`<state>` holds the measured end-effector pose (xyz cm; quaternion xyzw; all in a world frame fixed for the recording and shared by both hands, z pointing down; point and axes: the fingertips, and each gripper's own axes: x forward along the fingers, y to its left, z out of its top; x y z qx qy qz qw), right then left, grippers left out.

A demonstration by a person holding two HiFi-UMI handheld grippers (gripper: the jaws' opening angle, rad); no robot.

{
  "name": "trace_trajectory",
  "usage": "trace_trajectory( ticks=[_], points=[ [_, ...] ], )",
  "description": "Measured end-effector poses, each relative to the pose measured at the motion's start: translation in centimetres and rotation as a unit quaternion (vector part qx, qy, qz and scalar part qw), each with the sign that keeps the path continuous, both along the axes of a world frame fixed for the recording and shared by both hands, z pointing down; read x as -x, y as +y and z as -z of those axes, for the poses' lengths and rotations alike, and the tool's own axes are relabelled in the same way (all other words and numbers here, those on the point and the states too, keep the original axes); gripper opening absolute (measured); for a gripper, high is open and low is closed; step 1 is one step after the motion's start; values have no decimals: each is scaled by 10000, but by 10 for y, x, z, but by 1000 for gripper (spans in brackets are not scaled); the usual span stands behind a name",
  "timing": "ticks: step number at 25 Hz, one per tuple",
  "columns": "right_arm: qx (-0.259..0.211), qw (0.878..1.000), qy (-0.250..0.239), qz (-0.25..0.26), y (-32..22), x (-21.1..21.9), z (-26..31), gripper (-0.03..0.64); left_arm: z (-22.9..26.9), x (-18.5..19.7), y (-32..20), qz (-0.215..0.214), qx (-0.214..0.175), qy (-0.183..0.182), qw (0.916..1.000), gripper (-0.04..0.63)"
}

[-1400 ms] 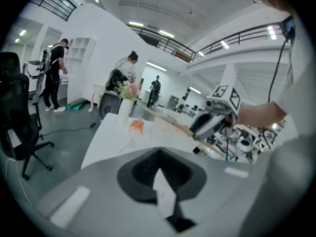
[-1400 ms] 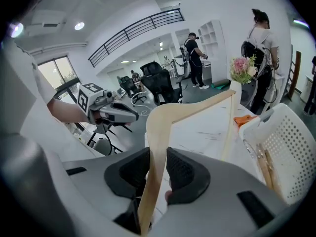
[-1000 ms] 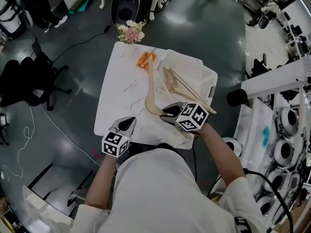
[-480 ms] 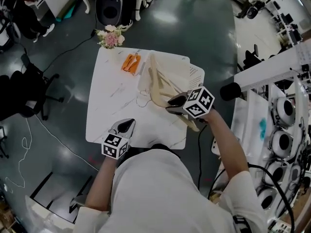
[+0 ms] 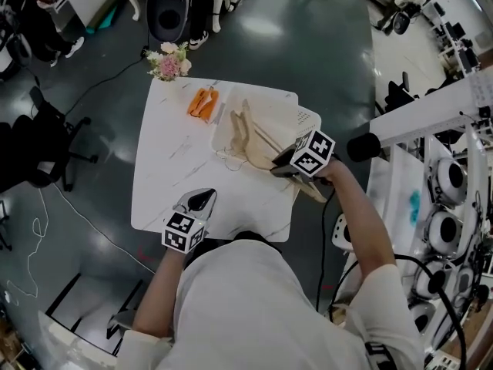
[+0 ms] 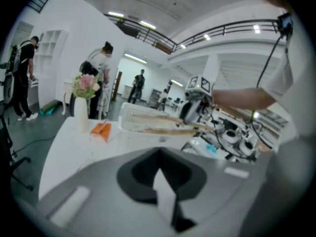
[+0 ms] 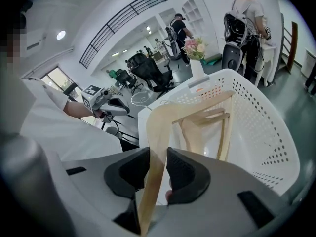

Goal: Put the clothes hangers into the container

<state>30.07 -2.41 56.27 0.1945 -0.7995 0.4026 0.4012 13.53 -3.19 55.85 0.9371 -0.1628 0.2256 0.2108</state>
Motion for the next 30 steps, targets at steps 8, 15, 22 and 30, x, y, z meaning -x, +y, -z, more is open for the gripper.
trace_trajectory(
  ticks=[8,15,22,30],
  points=[
    [452,9984,201,266,-14,-16,-31,98,-7,-2,1,81,131,-76,9999,2],
    [654,9975,77,270,-27,-20,-47,100,-13,5,5,175,262,-173,9994,2],
    [426,9969,472,472,-31,-24,-59,117,-23,12,10,290,372,-272,9985,2],
    [98,9973,696,230,-34,-32,-66,183,-22,4,17,318,375,-257,9985,2]
  ],
)
